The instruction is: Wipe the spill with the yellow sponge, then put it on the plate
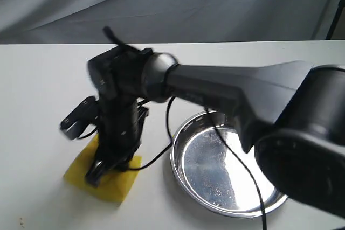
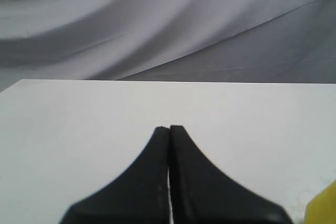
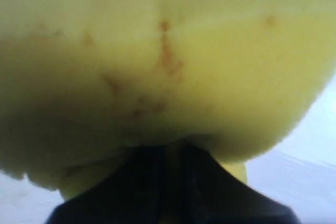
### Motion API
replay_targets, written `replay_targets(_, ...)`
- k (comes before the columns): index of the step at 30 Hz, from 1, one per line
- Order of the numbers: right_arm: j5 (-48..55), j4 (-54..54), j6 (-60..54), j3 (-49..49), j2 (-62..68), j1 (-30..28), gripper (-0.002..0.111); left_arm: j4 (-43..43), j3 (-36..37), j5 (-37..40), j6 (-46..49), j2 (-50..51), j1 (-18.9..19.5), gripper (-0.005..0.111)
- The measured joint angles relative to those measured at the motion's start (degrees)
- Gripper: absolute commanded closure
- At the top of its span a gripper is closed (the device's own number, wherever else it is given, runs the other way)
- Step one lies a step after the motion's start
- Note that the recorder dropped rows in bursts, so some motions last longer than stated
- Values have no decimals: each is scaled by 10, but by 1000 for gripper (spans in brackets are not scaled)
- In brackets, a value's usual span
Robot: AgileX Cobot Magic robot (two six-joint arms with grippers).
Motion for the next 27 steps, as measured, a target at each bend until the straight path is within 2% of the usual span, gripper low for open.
replay_targets(6, 0, 49, -10, 0, 0, 104, 108, 0, 0, 0, 0, 0, 0, 107)
replay_targets(11, 1, 51, -28, 0, 0, 125, 108, 0, 0, 0, 0, 0, 0, 107)
replay_targets(18, 9, 31, 5, 0, 0, 76, 108, 0, 0, 0, 0, 0, 0, 107)
replay_targets(27, 8, -1, 76, 0, 0, -61, 108, 0, 0, 0, 0, 0, 0, 107)
